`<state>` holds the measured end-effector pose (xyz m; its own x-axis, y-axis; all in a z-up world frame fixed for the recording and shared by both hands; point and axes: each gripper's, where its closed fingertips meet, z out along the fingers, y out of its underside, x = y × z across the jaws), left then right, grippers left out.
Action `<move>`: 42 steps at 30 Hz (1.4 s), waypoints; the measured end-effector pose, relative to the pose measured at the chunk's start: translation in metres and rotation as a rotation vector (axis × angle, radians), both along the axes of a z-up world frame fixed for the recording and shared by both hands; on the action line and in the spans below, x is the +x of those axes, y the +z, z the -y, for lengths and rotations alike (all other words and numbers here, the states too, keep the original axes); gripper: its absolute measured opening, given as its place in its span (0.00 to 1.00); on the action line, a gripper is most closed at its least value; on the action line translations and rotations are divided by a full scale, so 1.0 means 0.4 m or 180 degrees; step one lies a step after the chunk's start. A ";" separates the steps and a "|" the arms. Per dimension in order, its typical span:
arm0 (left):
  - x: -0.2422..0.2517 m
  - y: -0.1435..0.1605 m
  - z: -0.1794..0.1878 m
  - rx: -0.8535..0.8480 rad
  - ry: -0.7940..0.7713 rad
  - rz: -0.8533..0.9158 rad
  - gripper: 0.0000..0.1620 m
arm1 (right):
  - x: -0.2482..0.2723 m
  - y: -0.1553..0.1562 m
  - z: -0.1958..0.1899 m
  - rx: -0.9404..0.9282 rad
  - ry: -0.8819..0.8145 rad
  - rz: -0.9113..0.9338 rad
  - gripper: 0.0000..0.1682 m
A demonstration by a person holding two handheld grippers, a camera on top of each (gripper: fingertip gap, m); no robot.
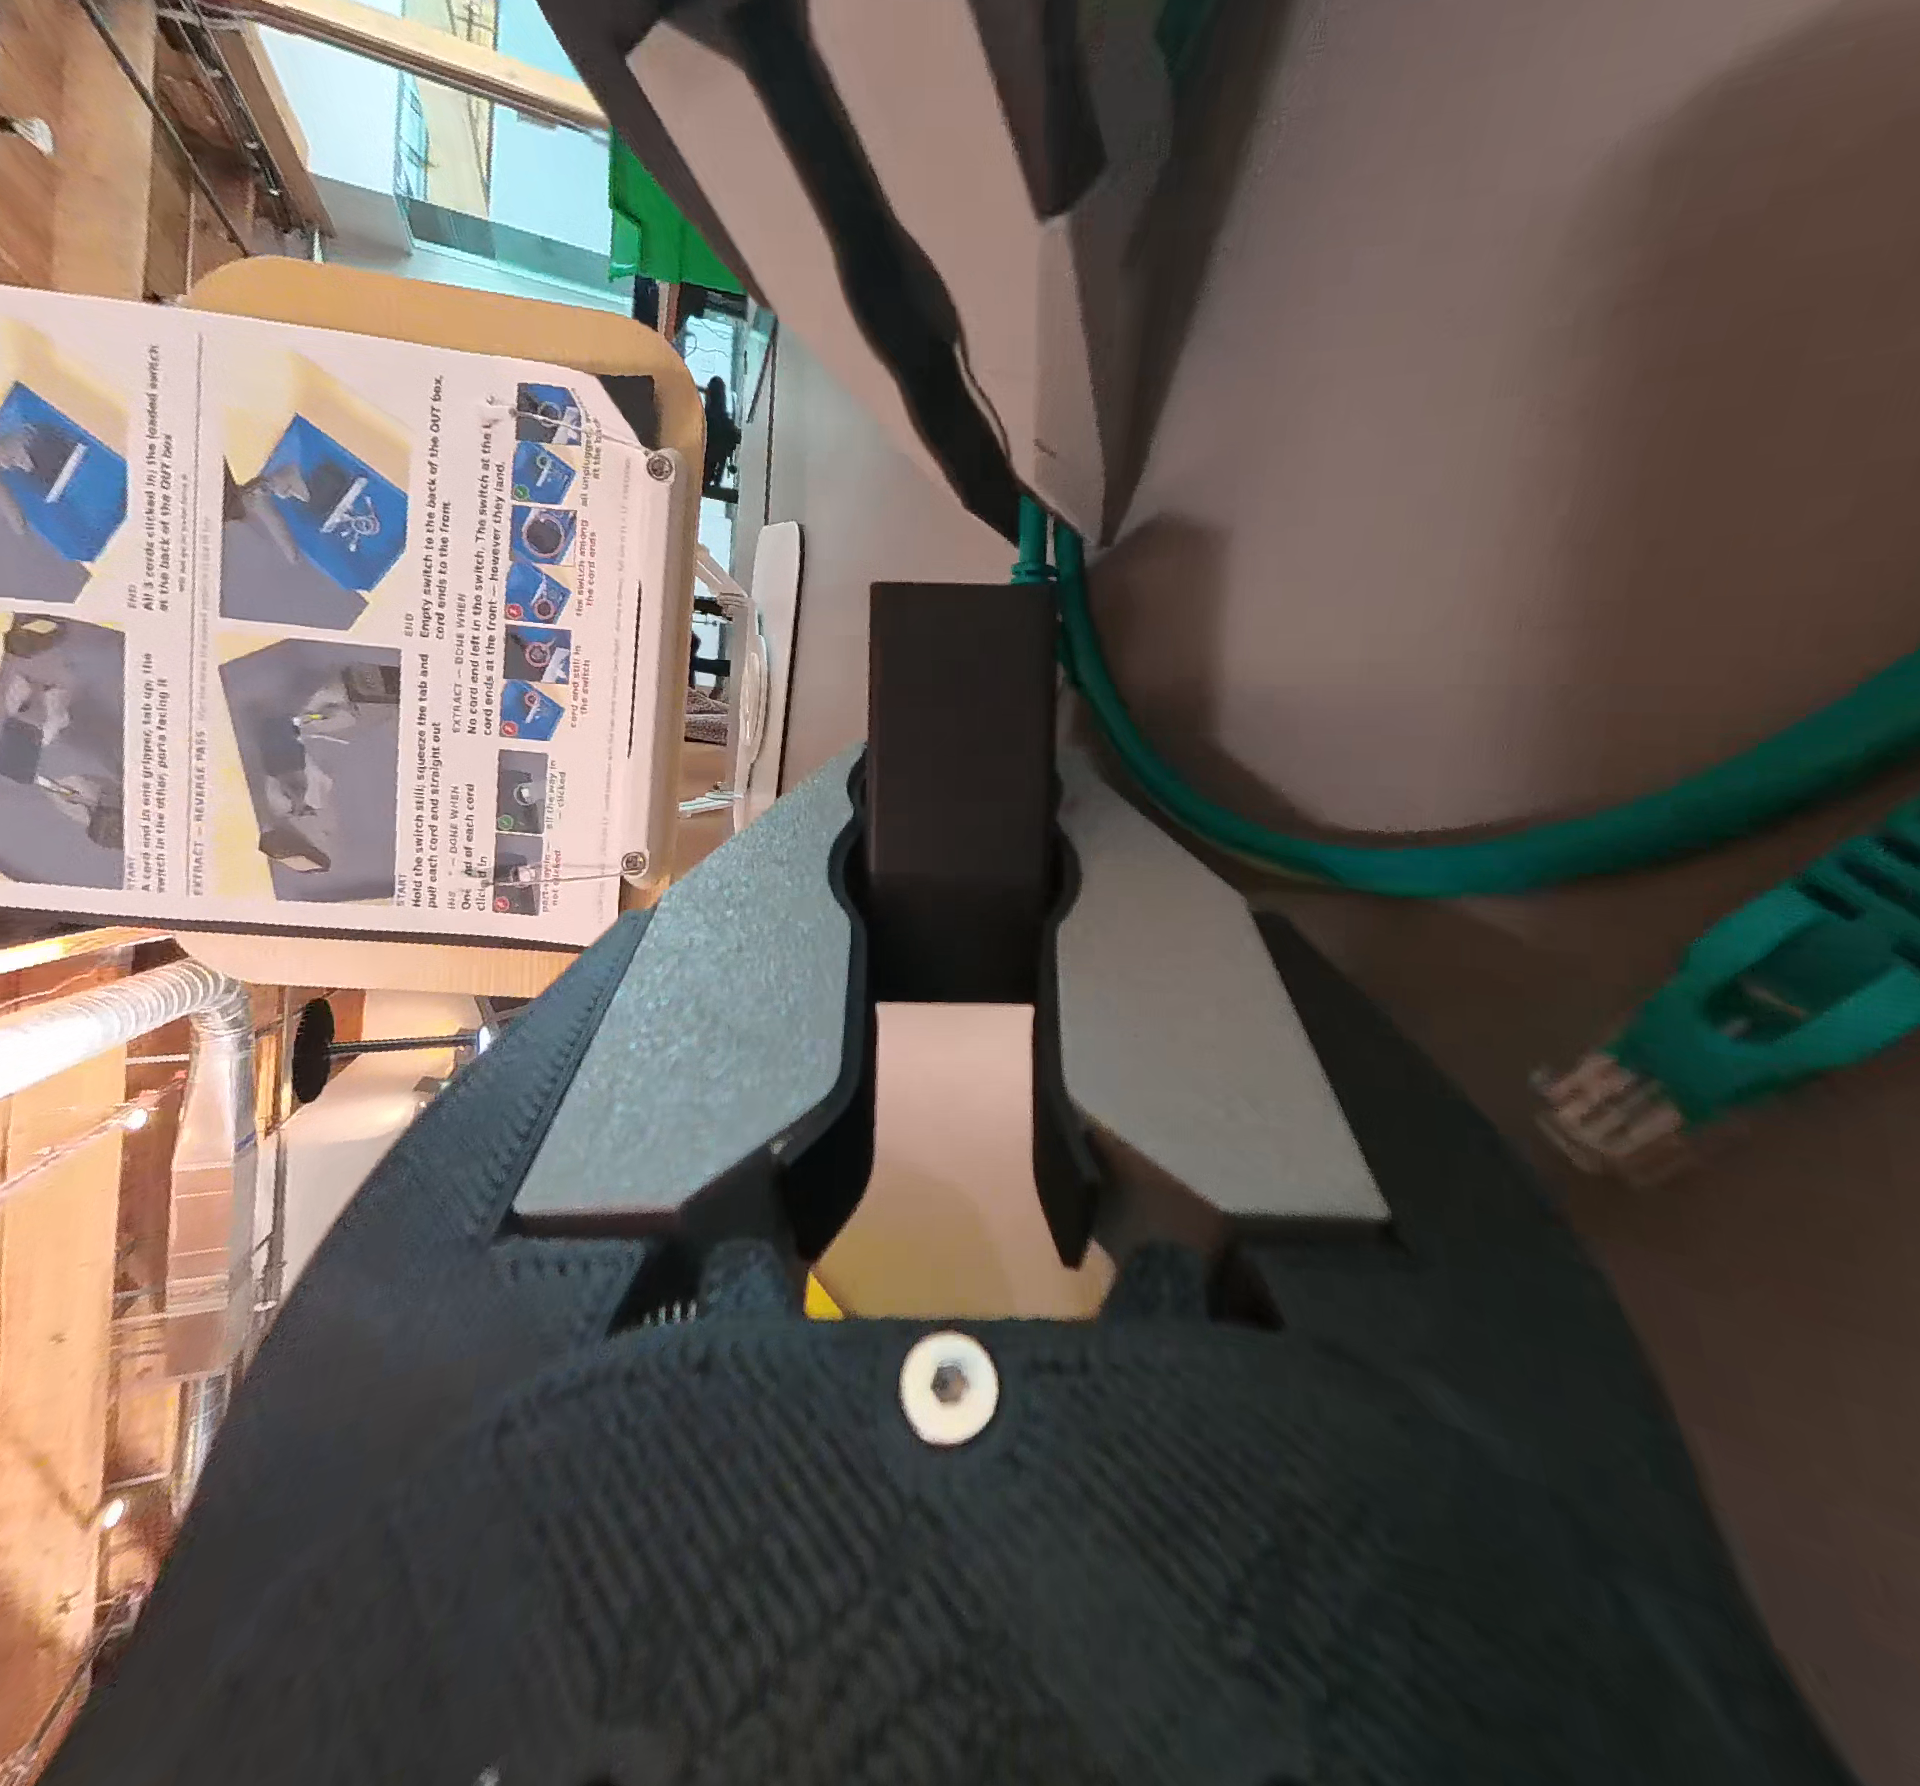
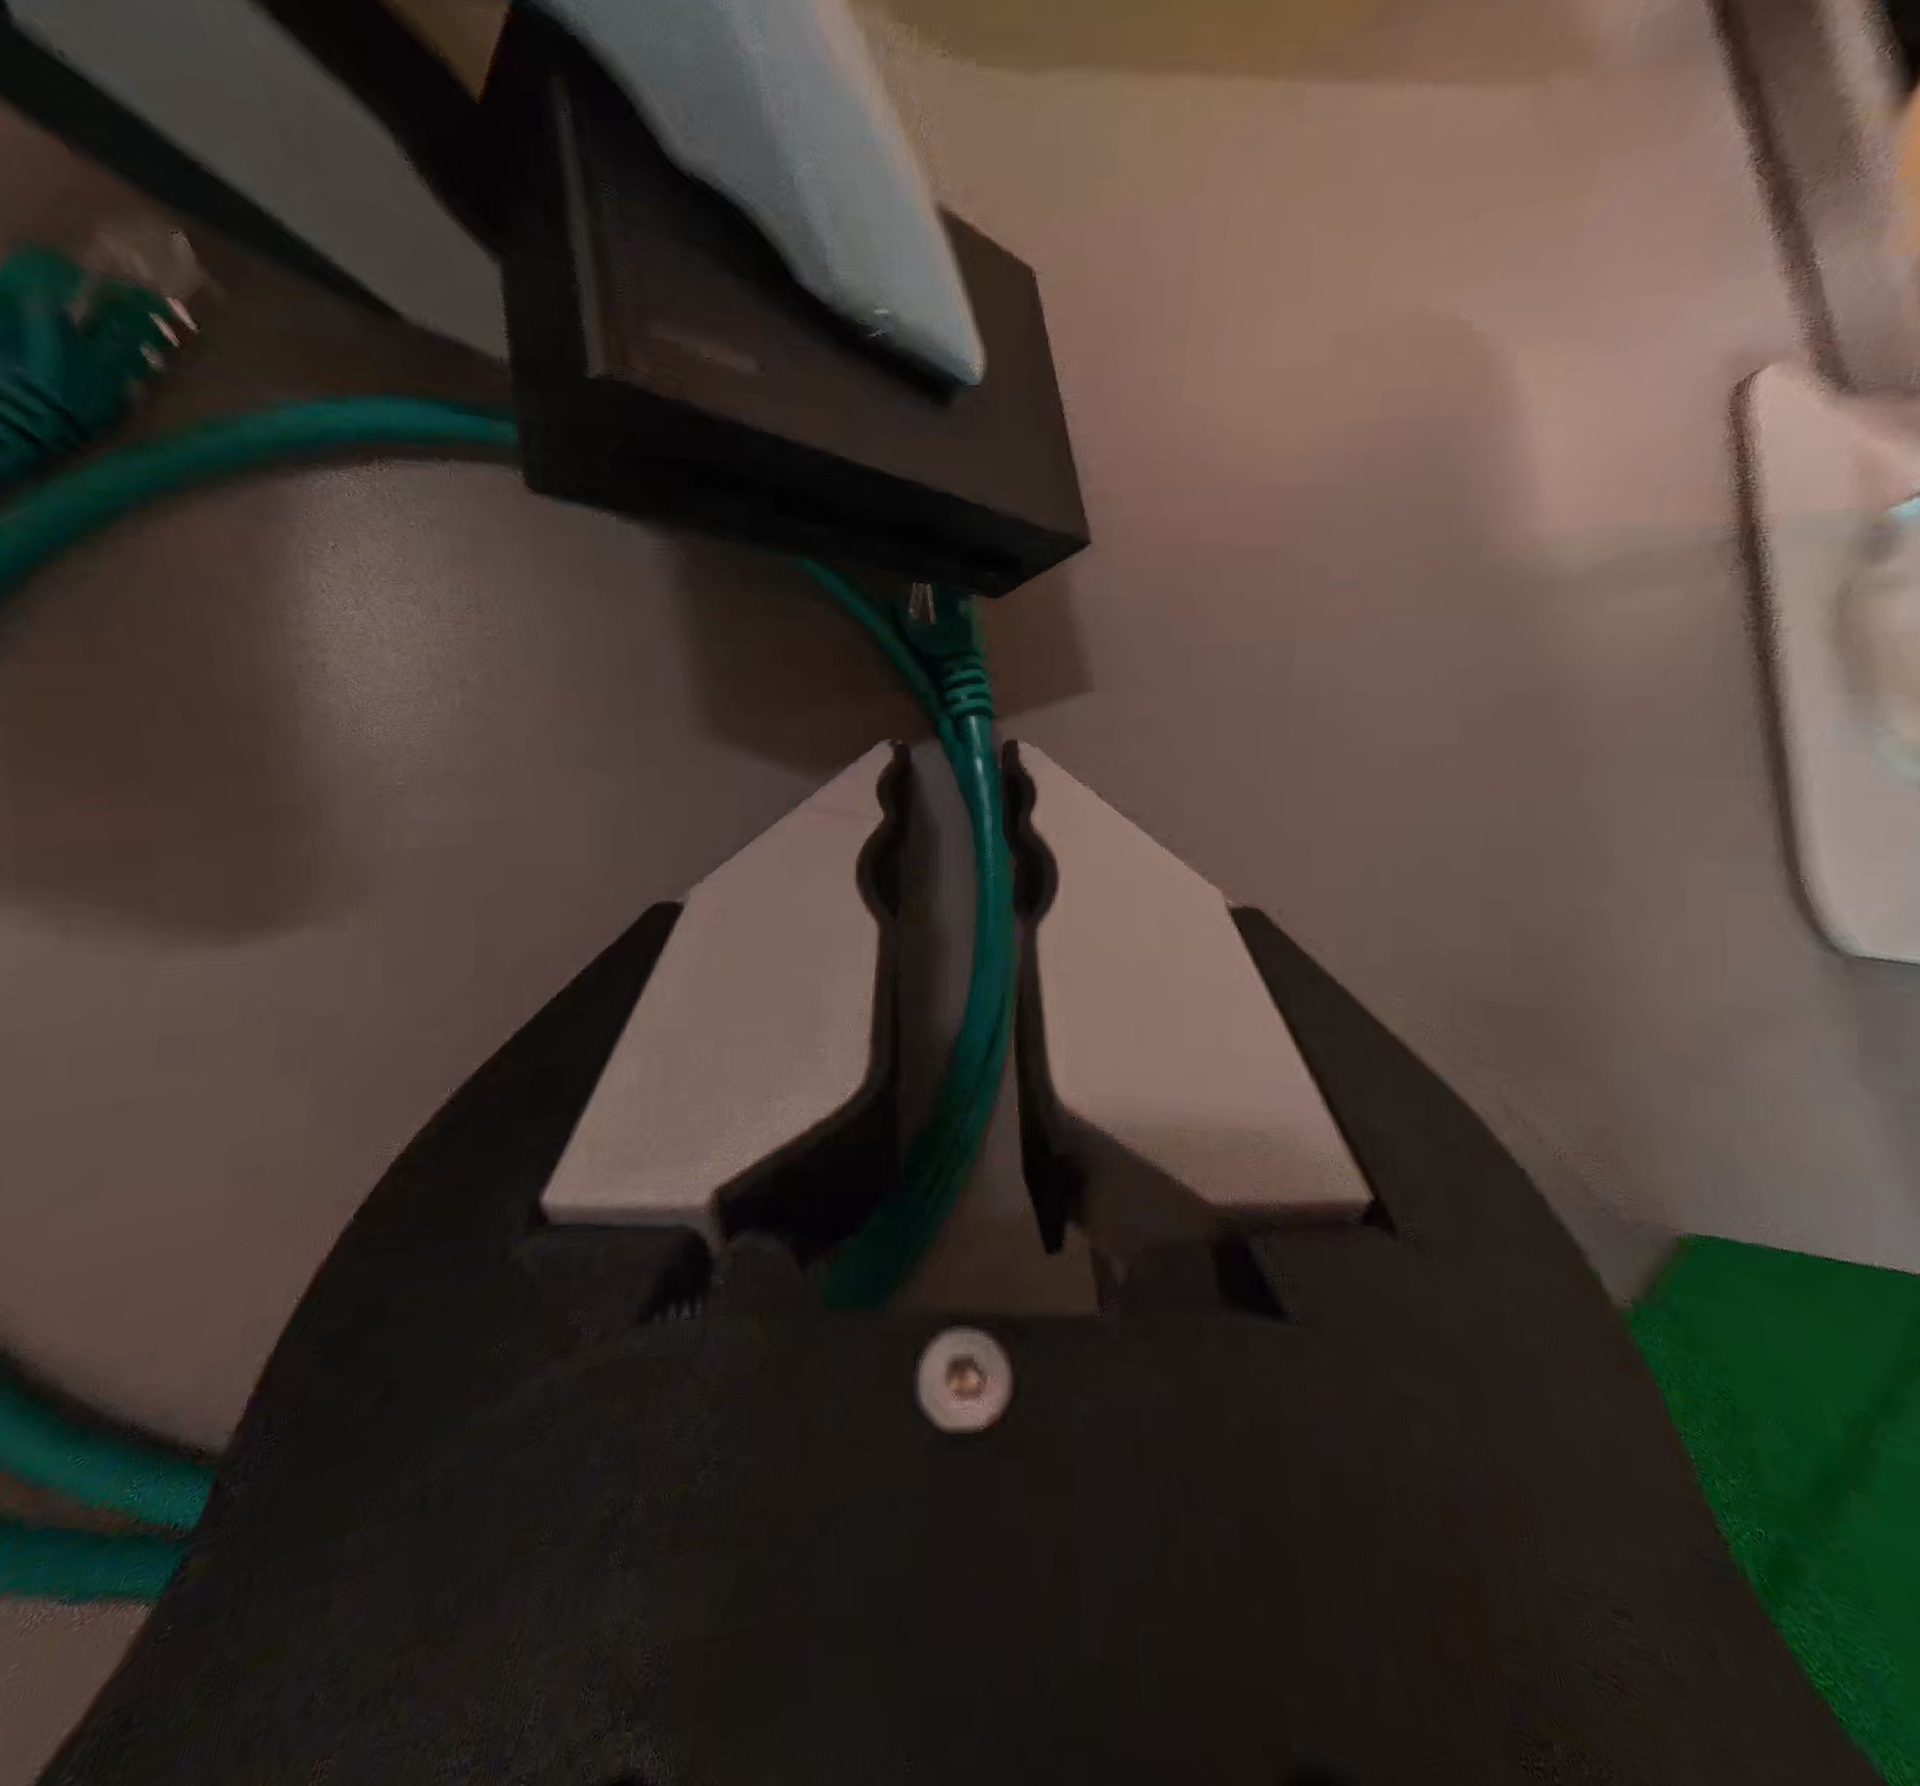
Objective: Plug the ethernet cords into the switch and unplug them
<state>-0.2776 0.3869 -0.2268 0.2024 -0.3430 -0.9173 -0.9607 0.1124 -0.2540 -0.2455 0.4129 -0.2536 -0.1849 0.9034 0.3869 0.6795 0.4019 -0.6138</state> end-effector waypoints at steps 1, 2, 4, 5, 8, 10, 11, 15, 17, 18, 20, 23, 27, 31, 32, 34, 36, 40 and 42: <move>0.000 0.000 0.000 -0.0014 -0.0001 0.0021 0.16 | 0.000 0.004 0.001 -0.0288 -0.0057 0.0006 0.10; 0.000 0.000 0.001 -0.0025 -0.0007 0.0039 0.16 | -0.001 0.011 -0.006 -0.0546 -0.0169 -0.0007 0.11; 0.001 0.000 0.003 -0.0013 -0.0018 0.0020 0.16 | 0.000 0.018 -0.010 -0.1094 -0.0357 0.0028 0.13; 0.002 0.000 0.004 0.0006 -0.0016 -0.0008 0.16 | 0.000 0.016 -0.006 -0.1385 -0.0443 0.0079 0.13; 0.002 -0.001 0.004 0.0033 -0.0009 -0.0045 0.16 | -0.003 0.006 0.012 -0.2174 -0.0679 0.0230 0.11; 0.003 -0.001 0.005 0.0029 -0.0010 -0.0039 0.16 | -0.008 0.007 0.016 -0.2615 -0.0826 0.0236 0.11; 0.003 0.000 0.006 0.0031 -0.0013 -0.0038 0.16 | -0.009 0.008 0.016 -0.2844 -0.0889 0.0253 0.12; 0.004 0.000 0.009 0.0041 -0.0015 -0.0046 0.16 | -0.021 0.007 0.018 -0.3378 -0.0990 0.0267 0.10; 0.004 -0.001 0.009 0.0051 -0.0007 -0.0061 0.16 | -0.026 0.003 0.021 -0.3388 -0.0996 0.0270 0.07; 0.004 -0.001 0.009 0.0054 -0.0003 -0.0064 0.16 | -0.028 0.002 0.024 -0.3389 -0.0985 0.0281 0.06; 0.003 -0.001 0.009 0.0037 0.0002 -0.0043 0.16 | -0.031 0.001 0.028 -0.3359 -0.0966 0.0275 0.06; 0.002 -0.002 0.009 0.0026 0.0012 -0.0024 0.16 | -0.034 0.002 0.028 -0.3353 -0.0954 0.0196 0.06; -0.002 0.000 0.008 -0.0034 0.0049 0.0103 0.16 | -0.037 0.008 0.026 -0.3180 -0.0837 -0.0020 0.05; -0.024 0.037 0.003 -0.0253 0.0120 0.0806 0.16 | -0.037 0.053 0.020 -0.2498 -0.0601 -0.0477 0.05; -0.033 0.043 0.003 -0.0365 0.0129 0.1013 0.16 | -0.031 0.066 0.019 -0.2304 -0.0565 -0.0559 0.05; -0.042 0.056 0.008 -0.0502 0.0067 0.1319 0.16 | -0.020 0.098 0.026 -0.1995 -0.0443 -0.0715 0.05; -0.047 0.066 0.010 -0.0478 0.0033 0.1382 0.16 | -0.010 0.127 0.044 -0.1831 -0.0292 -0.0773 0.05; -0.036 0.062 0.009 -0.0149 -0.0020 0.0874 0.16 | -0.006 0.163 0.089 -0.1771 -0.0048 -0.0674 0.05; -0.025 0.074 0.012 0.0133 -0.0063 0.0573 0.16 | -0.004 0.174 0.100 -0.1743 -0.0028 -0.0601 0.05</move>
<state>-0.2878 0.3820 -0.1974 0.3580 -0.3110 -0.8804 -0.8976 0.1449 -0.4162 -0.2472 0.3729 -0.1839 -0.1496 0.9824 -0.1120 0.5398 -0.0137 -0.8417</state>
